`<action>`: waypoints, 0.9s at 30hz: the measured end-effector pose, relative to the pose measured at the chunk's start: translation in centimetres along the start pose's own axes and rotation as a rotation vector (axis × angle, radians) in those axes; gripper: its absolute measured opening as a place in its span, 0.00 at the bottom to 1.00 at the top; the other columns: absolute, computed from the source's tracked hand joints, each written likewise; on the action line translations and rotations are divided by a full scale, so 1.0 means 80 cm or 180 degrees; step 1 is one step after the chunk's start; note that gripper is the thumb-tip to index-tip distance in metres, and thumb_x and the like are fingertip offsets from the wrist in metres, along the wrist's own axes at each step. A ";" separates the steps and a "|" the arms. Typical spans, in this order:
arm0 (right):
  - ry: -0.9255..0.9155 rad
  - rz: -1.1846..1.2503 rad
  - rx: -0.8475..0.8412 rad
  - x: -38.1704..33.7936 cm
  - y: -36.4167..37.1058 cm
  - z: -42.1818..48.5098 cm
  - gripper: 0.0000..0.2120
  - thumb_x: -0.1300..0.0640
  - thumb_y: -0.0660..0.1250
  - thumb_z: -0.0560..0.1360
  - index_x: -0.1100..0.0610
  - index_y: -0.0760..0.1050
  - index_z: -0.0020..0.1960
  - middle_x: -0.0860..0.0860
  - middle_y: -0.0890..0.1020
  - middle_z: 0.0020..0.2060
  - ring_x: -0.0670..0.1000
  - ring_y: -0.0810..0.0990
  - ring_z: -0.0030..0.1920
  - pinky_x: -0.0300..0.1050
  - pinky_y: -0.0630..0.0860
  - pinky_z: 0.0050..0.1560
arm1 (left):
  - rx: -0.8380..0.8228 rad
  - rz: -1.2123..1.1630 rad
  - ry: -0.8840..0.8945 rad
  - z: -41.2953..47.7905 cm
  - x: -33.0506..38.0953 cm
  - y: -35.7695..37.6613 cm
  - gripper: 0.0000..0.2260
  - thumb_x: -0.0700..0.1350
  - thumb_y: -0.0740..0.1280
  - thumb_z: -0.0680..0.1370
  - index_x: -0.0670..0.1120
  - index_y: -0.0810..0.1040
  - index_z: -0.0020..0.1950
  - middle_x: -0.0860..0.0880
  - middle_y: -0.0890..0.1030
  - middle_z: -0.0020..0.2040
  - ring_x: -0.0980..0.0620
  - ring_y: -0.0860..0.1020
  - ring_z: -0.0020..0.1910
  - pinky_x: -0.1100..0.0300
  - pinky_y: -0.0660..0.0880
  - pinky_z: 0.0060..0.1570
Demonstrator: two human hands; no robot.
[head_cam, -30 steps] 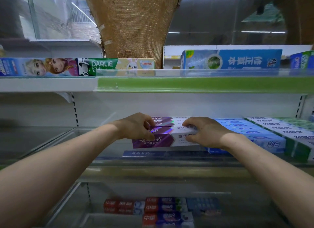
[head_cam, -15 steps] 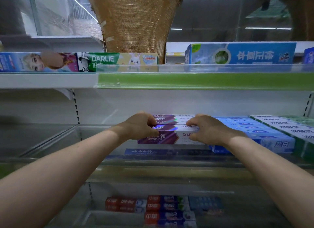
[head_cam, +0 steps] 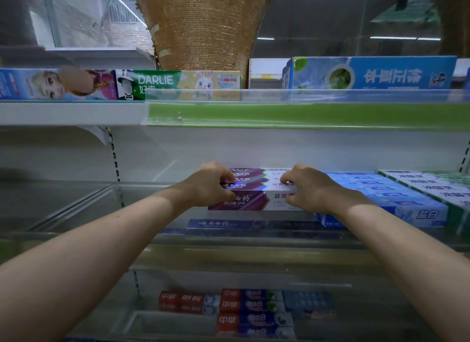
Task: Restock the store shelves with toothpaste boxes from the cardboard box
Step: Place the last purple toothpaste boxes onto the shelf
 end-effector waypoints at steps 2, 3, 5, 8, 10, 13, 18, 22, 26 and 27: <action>0.0015 -0.0021 0.0013 0.001 -0.002 -0.003 0.20 0.57 0.65 0.76 0.51 0.69 0.67 0.52 0.69 0.62 0.54 0.68 0.63 0.44 0.67 0.55 | -0.0098 -0.0032 -0.0119 -0.001 -0.009 0.002 0.27 0.46 0.73 0.73 0.46 0.69 0.70 0.45 0.69 0.64 0.48 0.71 0.61 0.61 0.71 0.58; 0.0020 -0.0022 0.0041 0.001 -0.004 -0.004 0.20 0.57 0.65 0.76 0.50 0.69 0.68 0.52 0.68 0.62 0.53 0.66 0.65 0.45 0.68 0.57 | -0.0154 -0.0073 -0.0211 -0.002 -0.015 0.003 0.31 0.47 0.74 0.73 0.47 0.66 0.72 0.45 0.67 0.65 0.47 0.70 0.63 0.57 0.72 0.60; -0.0003 -0.0037 0.0144 -0.001 -0.011 -0.006 0.19 0.57 0.65 0.76 0.50 0.70 0.66 0.51 0.68 0.62 0.53 0.66 0.65 0.45 0.68 0.57 | -0.0232 -0.0177 -0.0410 -0.005 -0.027 0.004 0.36 0.47 0.75 0.72 0.48 0.60 0.75 0.44 0.65 0.68 0.46 0.68 0.65 0.52 0.75 0.60; -0.0081 -0.0082 0.0231 -0.008 -0.014 -0.007 0.13 0.56 0.66 0.76 0.50 0.73 0.60 0.51 0.71 0.58 0.53 0.69 0.61 0.45 0.70 0.54 | -0.0304 -0.0488 -0.0583 -0.009 -0.036 0.011 0.39 0.44 0.75 0.72 0.48 0.56 0.76 0.43 0.68 0.68 0.46 0.72 0.62 0.54 0.77 0.54; -0.0076 -0.0100 0.0218 -0.009 -0.012 -0.007 0.11 0.57 0.66 0.76 0.50 0.73 0.58 0.51 0.72 0.57 0.52 0.70 0.59 0.44 0.70 0.52 | -0.0289 -0.0694 -0.0616 -0.011 -0.036 0.014 0.38 0.42 0.74 0.73 0.48 0.55 0.76 0.44 0.70 0.65 0.48 0.74 0.58 0.60 0.78 0.44; -0.0039 -0.0147 0.0183 -0.006 -0.011 -0.006 0.10 0.57 0.65 0.77 0.50 0.72 0.57 0.50 0.73 0.56 0.52 0.71 0.58 0.42 0.68 0.50 | -0.0200 -0.0868 -0.0647 -0.012 -0.034 0.013 0.37 0.41 0.73 0.73 0.48 0.55 0.76 0.45 0.71 0.60 0.50 0.75 0.54 0.67 0.74 0.35; 0.0055 -0.0295 0.0177 -0.001 -0.013 -0.004 0.08 0.57 0.64 0.77 0.50 0.71 0.55 0.50 0.74 0.56 0.52 0.72 0.57 0.43 0.68 0.49 | -0.0020 -0.0757 -0.0586 -0.011 -0.029 0.010 0.36 0.39 0.73 0.73 0.47 0.57 0.75 0.44 0.69 0.66 0.48 0.74 0.56 0.58 0.76 0.46; 0.0131 -0.0353 0.0197 -0.002 -0.012 -0.006 0.08 0.57 0.64 0.77 0.50 0.70 0.55 0.50 0.73 0.56 0.52 0.72 0.56 0.43 0.67 0.47 | -0.0011 -0.0647 -0.0556 -0.012 -0.026 0.009 0.32 0.40 0.73 0.73 0.46 0.62 0.73 0.45 0.70 0.64 0.48 0.75 0.56 0.56 0.77 0.50; 0.0149 -0.0286 0.0168 -0.003 -0.011 -0.008 0.08 0.58 0.64 0.77 0.50 0.70 0.55 0.50 0.74 0.56 0.51 0.71 0.54 0.42 0.68 0.47 | -0.0031 -0.0409 -0.0540 -0.014 -0.026 0.010 0.22 0.42 0.72 0.74 0.44 0.70 0.67 0.43 0.71 0.64 0.46 0.72 0.60 0.55 0.77 0.54; 0.0150 -0.0261 0.0144 -0.003 -0.012 -0.009 0.09 0.59 0.64 0.77 0.50 0.71 0.56 0.50 0.73 0.57 0.51 0.71 0.55 0.42 0.67 0.48 | -0.0040 -0.0418 -0.0545 -0.014 -0.027 0.010 0.21 0.42 0.71 0.75 0.44 0.71 0.66 0.43 0.71 0.64 0.46 0.72 0.61 0.55 0.77 0.53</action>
Point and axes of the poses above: each hand's wrist, its own z-axis towards the middle knuckle, its own y-axis out of the palm, x = y × z, the point moved 10 cm from there along z, towards the middle knuckle
